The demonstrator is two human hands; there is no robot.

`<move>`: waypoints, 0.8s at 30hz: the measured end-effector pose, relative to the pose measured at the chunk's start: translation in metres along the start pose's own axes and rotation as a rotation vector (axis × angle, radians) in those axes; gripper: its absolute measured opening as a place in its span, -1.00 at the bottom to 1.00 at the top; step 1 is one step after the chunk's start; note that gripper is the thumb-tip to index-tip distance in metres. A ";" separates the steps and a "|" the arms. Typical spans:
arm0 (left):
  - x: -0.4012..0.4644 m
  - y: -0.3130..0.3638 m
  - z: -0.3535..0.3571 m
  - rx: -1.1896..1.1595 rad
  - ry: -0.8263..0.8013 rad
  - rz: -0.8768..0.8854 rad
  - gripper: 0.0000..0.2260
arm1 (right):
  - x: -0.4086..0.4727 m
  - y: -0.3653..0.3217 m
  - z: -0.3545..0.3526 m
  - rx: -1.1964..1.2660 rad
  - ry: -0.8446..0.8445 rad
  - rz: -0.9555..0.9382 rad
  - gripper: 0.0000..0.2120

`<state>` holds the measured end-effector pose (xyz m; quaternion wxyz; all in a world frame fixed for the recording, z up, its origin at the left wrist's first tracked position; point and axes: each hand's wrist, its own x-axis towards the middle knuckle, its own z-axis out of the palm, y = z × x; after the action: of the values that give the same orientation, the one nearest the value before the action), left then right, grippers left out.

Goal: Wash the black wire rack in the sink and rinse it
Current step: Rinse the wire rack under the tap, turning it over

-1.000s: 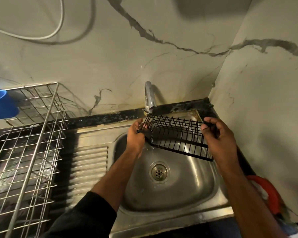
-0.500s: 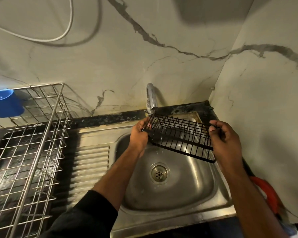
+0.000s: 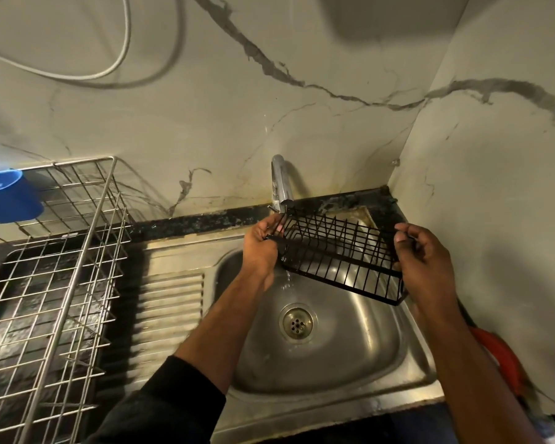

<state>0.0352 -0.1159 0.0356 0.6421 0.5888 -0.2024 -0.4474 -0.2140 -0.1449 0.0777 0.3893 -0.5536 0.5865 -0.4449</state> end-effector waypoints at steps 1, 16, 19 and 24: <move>-0.001 0.001 -0.001 -0.027 0.001 -0.004 -0.62 | 0.001 0.001 0.000 -0.017 -0.014 0.004 -0.77; -0.006 0.031 -0.002 0.406 0.098 0.279 -0.59 | -0.029 -0.005 0.007 -0.578 -0.432 0.132 -0.21; -0.009 0.025 -0.001 0.440 0.097 0.275 -0.65 | -0.029 0.001 0.013 -0.622 -0.442 0.013 -0.22; -0.017 0.015 0.006 0.445 -0.011 0.267 -0.62 | -0.030 -0.008 0.034 -0.573 -0.514 -0.212 -0.40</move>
<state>0.0267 -0.1066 0.0553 0.5491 0.6811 -0.3751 -0.3065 -0.1769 -0.1184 0.0739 0.3053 -0.7903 0.5102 -0.1482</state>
